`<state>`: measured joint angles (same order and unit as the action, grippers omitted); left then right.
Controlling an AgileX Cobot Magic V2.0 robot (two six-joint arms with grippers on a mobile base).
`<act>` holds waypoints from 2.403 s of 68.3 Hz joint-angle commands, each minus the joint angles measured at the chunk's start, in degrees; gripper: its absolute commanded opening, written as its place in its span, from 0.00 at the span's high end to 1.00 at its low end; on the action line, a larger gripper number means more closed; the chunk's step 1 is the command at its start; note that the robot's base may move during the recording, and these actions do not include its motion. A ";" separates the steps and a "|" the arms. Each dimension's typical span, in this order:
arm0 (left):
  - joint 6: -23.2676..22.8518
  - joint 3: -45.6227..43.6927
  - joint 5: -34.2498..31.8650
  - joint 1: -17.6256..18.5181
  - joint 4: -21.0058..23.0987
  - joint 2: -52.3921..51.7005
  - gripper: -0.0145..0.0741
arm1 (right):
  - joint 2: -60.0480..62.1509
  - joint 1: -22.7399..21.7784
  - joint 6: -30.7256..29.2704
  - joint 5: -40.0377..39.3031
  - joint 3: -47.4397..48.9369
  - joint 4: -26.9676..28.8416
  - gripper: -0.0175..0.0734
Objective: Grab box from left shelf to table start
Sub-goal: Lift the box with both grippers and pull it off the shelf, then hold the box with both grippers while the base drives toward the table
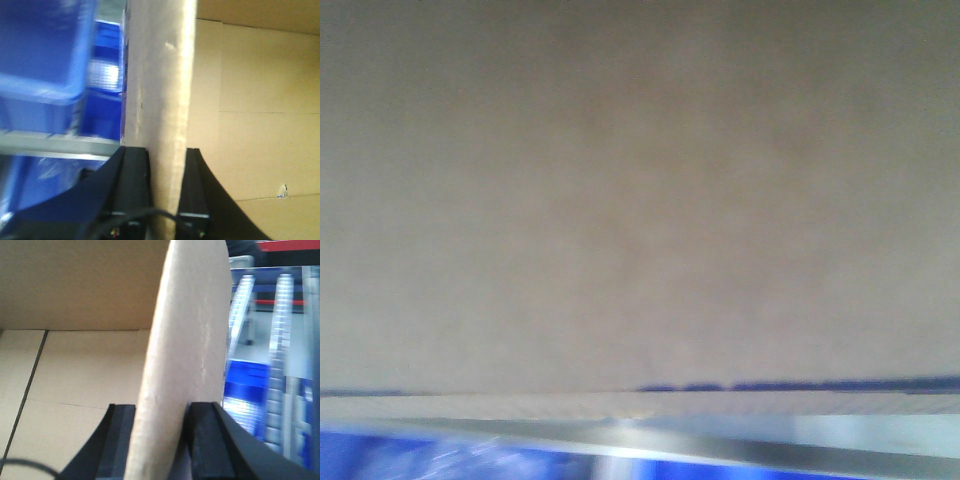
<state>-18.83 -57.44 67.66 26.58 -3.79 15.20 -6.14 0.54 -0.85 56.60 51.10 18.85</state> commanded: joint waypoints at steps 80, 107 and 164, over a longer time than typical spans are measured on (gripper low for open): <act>-1.48 -1.98 -9.57 0.37 -0.03 0.12 0.94 | -1.17 -0.13 -0.15 -7.95 1.53 -3.33 0.74; -1.48 -1.98 -9.57 0.37 -0.03 0.12 0.94 | -1.17 -0.13 -0.15 -7.95 1.53 -3.33 0.74; -1.48 -1.98 -9.57 -0.81 3.19 0.12 0.94 | -1.17 -0.13 -0.15 -8.00 1.48 -3.33 0.74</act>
<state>-18.61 -57.44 67.76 25.48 -2.41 15.12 -6.14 0.54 -0.85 56.30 51.10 18.85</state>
